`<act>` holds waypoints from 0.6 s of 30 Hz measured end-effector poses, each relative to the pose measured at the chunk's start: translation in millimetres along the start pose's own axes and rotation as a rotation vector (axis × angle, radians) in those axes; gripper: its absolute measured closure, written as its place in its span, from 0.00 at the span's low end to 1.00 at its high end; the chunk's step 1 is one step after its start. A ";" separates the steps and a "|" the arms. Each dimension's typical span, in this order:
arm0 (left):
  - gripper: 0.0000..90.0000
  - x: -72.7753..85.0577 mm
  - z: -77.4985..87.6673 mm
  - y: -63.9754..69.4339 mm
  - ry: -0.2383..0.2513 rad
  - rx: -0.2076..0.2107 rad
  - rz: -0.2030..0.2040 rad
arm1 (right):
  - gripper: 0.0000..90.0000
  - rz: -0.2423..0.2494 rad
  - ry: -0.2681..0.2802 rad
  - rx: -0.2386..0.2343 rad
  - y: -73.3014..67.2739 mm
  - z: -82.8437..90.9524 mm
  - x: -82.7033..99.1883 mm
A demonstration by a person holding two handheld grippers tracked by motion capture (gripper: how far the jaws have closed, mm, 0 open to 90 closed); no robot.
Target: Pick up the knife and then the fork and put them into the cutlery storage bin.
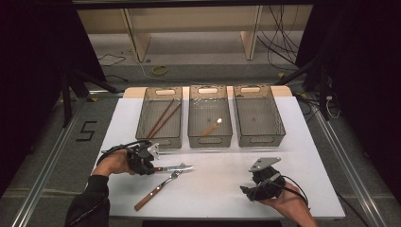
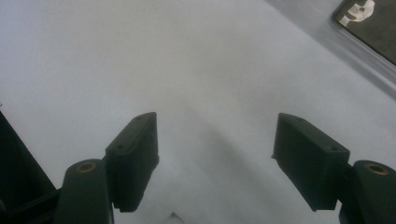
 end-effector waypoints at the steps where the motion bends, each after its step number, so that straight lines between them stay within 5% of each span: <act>1: 0.81 0.0 0.3 -0.3 0.000 -0.002 -0.006 | 0.35 -0.001 0.001 -0.001 -0.1 -0.1 -0.1; 11: 0.84 -3.4 4.3 -4.6 0.035 -0.029 0.010 | 0.35 -0.003 0.001 -0.006 -0.4 0.5 -0.1; 18: 0.84 -22.0 22.3 -1.3 0.109 -0.053 0.046 | 0.35 -0.005 0.005 -0.003 0.3 1.1 -0.4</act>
Point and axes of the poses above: each handheld gripper's, and its own axes: z roughly backward along the jaws, x roughly out of its underside, y roughly to its right, the point moved 10 cm from there along -z, roughly forward along the jaws, and after that the axes turned 2 degrees about z, right-handed, at the moved point
